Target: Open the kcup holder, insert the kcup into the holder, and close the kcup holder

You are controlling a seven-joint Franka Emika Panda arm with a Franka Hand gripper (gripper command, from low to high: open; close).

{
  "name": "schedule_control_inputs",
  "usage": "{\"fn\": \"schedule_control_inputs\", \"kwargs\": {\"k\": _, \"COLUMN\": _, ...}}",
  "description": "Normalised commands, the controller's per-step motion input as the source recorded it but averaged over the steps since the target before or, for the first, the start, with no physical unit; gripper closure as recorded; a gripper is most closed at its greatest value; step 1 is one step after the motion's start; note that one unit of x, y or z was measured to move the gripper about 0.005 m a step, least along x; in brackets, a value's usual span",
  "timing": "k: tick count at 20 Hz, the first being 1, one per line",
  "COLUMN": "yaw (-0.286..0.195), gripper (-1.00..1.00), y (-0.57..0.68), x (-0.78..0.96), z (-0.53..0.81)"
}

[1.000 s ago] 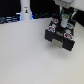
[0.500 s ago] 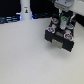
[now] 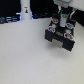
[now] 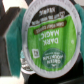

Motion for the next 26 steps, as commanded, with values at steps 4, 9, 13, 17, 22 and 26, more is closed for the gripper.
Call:
{"fn": "schedule_control_inputs", "kwargs": {"k": 4, "yaw": -0.005, "gripper": 1.0, "y": -0.06, "x": -0.01, "z": -0.06}}
{"fn": "schedule_control_inputs", "kwargs": {"k": 9, "yaw": -0.012, "gripper": 1.0, "y": -0.12, "x": 0.02, "z": -0.08}}
{"fn": "schedule_control_inputs", "kwargs": {"k": 13, "yaw": -0.002, "gripper": 1.0, "y": -0.02, "x": 0.07, "z": -0.03}}
{"fn": "schedule_control_inputs", "kwargs": {"k": 17, "yaw": -0.006, "gripper": 1.0, "y": 0.0, "x": 0.31, "z": 0.0}}
{"fn": "schedule_control_inputs", "kwargs": {"k": 22, "yaw": -0.022, "gripper": 1.0, "y": 0.0, "x": 0.31, "z": 0.0}}
{"fn": "schedule_control_inputs", "kwargs": {"k": 26, "yaw": 0.004, "gripper": 1.0, "y": -0.03, "x": -0.01, "z": -0.25}}
